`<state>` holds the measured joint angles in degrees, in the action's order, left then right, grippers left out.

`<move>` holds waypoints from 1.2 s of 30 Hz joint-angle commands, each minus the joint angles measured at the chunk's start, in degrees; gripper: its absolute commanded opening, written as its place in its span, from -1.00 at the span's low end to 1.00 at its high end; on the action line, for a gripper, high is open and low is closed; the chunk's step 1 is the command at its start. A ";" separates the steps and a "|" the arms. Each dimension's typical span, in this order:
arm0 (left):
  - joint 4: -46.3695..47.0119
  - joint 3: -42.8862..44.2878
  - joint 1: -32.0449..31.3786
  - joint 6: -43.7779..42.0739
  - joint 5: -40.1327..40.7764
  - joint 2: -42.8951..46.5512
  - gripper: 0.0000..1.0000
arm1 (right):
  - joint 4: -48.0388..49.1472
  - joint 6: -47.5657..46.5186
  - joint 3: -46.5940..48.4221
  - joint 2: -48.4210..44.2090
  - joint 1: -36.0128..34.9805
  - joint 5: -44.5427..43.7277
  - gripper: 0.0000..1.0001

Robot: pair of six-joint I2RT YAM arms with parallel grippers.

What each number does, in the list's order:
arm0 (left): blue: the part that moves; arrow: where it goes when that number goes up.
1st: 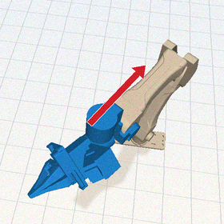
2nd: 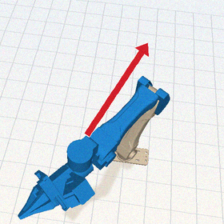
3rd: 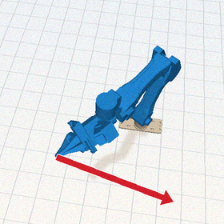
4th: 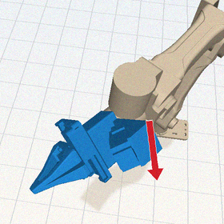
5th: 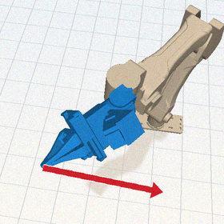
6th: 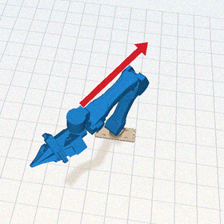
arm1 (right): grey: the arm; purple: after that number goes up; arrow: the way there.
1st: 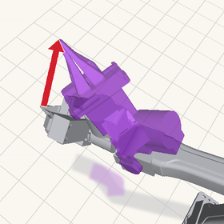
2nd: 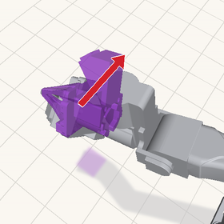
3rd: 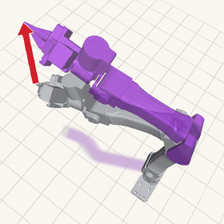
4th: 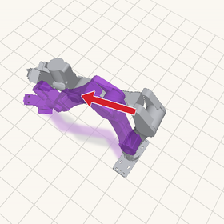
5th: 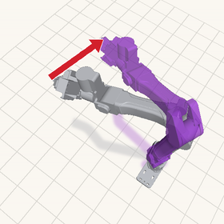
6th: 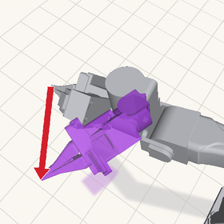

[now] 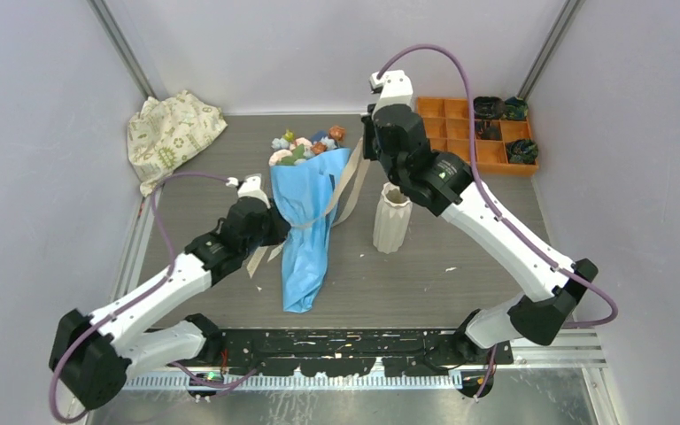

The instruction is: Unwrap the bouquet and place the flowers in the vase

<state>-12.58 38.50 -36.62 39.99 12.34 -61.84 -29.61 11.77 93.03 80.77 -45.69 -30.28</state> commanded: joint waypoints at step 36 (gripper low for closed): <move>-4.43 3.59 0.39 -1.93 1.64 1.35 -0.54 | -13.07 7.96 4.88 9.35 43.10 -5.78 -0.05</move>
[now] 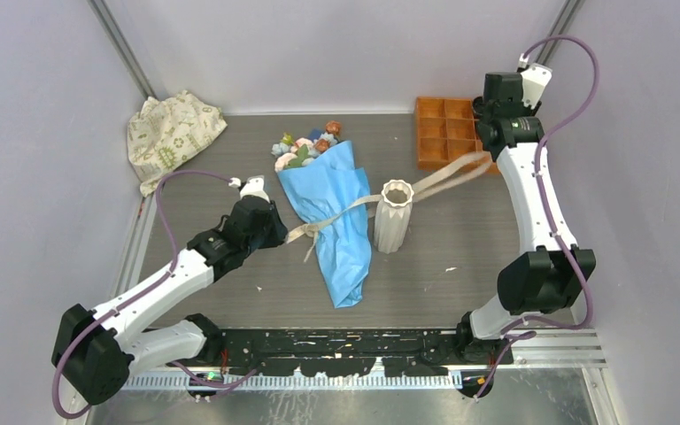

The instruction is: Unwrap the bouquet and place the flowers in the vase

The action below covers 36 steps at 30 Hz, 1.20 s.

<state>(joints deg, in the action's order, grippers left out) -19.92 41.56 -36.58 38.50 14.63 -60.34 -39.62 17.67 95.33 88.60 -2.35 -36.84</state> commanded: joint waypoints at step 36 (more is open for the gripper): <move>19.60 18.28 0.04 -4.73 -19.42 -35.58 -0.45 | 4.02 5.70 -5.41 -17.14 -18.40 29.55 0.24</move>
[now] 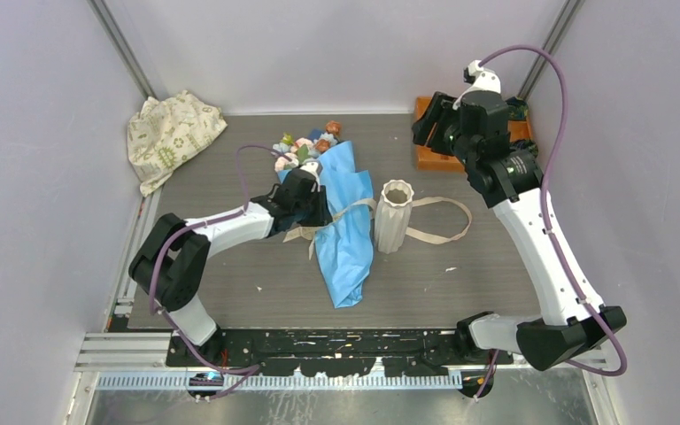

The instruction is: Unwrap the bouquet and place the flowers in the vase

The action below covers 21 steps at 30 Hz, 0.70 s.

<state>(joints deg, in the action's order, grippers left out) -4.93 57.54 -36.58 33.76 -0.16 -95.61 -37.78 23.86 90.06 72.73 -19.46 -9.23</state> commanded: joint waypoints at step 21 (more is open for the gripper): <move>-6.78 10.04 2.05 -3.15 -0.40 17.88 -0.97 | 0.52 -1.61 -1.44 0.74 -11.36 2.39 0.27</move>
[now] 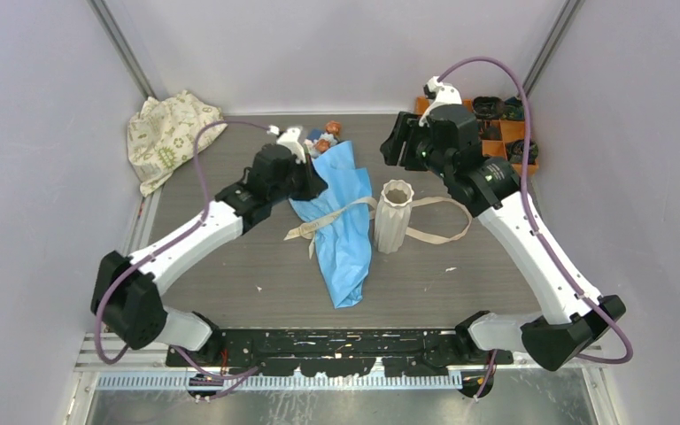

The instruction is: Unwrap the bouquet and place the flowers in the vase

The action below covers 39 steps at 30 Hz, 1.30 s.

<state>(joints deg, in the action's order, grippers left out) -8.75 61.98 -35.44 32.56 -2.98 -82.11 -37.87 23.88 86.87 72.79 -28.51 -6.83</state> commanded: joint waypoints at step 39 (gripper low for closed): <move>-31.47 1.75 1.02 1.07 49.23 45.09 -0.50 | -13.11 -20.09 17.99 47.09 -21.51 -14.89 0.25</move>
<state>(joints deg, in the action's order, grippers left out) -41.47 63.83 -34.68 34.00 45.93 -37.76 -51.00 4.73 103.20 118.61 -50.09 -20.21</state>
